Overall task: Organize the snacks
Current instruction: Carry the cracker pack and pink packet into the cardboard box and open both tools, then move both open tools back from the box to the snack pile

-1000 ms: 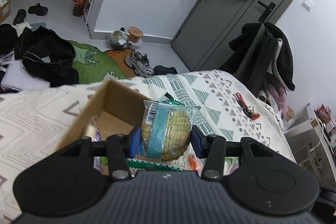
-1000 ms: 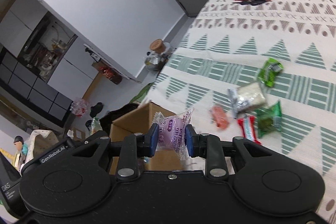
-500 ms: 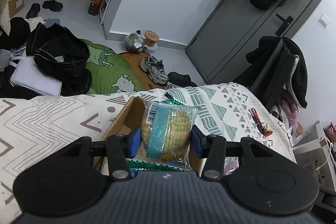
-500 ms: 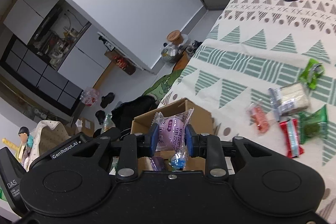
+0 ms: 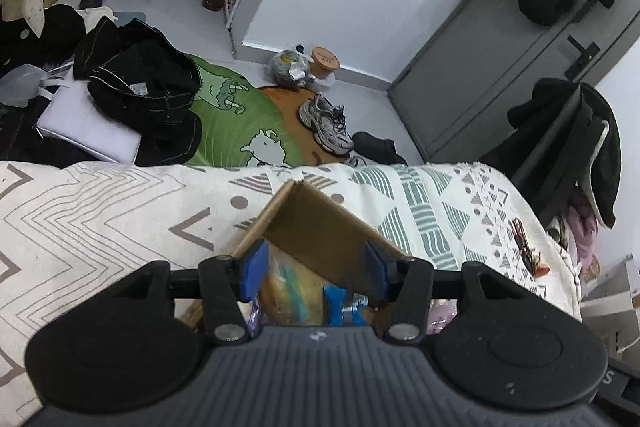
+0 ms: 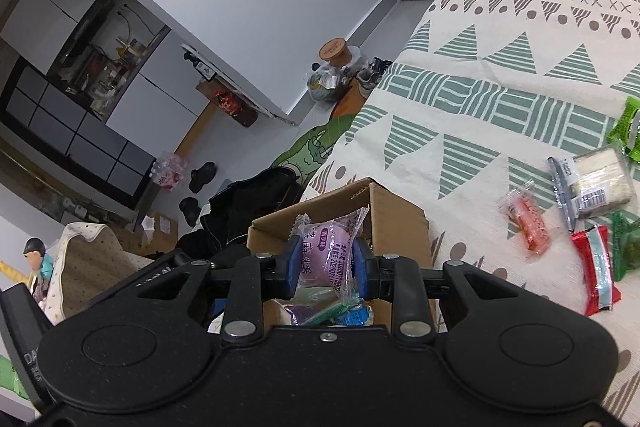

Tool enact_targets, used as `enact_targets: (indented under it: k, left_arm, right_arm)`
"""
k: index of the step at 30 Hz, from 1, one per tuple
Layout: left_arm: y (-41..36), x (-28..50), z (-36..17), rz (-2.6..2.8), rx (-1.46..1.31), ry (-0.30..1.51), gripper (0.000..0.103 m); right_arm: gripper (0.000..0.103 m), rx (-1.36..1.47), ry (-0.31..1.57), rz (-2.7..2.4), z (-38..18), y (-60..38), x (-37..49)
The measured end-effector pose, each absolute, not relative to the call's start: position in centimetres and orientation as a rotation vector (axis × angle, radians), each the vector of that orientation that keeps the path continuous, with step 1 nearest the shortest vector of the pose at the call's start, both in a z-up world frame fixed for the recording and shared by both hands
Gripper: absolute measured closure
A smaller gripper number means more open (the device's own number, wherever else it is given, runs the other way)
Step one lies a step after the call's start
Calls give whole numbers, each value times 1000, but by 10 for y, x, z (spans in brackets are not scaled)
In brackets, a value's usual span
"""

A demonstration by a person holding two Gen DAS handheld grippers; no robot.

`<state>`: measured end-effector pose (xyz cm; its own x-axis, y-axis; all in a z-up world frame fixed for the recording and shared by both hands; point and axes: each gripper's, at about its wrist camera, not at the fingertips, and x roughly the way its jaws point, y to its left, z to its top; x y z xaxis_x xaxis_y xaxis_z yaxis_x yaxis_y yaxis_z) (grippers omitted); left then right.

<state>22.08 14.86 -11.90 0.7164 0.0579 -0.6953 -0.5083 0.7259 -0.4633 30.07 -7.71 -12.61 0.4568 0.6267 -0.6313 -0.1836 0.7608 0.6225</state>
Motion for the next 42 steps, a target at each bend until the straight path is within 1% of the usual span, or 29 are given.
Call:
enact_targets:
  k: [6,8,9,11,13,15,20,22,24,29,31,33,35,42]
  left_arm:
    - [150,218,-117,352,-697,713,51]
    - [149,218,-116,354,-693,714,50]
    - [150,217,-115,355,-690,715,48]
    - [149,217,-114,358,-682,715,42]
    - [146,216,-114,364,-670,720,33]
    - [143,215,-113,373,-665,724,29]
    - [131,214,-110,359,-635,738,25]
    - [123,214,-109,344,-618,752,21]
    - [116,213,-108,330,-604,761,20]
    - [96,209,-103,295,-579,769,19]
    - [88,206,-101,280,-579,773,19]
    - [77,203,-100,266,-575,776,18]
    - [64,198,-99,247,-558,784,15]
    - [32,186,-104,235,-510,831,15]
  right_arm:
    - [76,519,973,531,-127,-67,305]
    - [71,528,976,544,-127,-63,308]
    - [71,526,980,547,-128,-61,309]
    - [68,518,975,542,-126,-61,308]
    - [66,513,966,535,-123,-64,305]
    - [66,511,965,524,-122,-71,303]
    - [66,487,960,473,-119,-94,295]
    - [66,493,955,454,-118,-106,291]
    - [64,494,949,434,-116,-118,288]
    - [56,484,933,379,-111,-149,277]
    - [54,479,928,360,-110,-161,274]
    - [51,472,921,343,-108,-172,270]
    - [49,465,913,331,-106,-183,265]
    - [42,452,900,294,-105,-214,252]
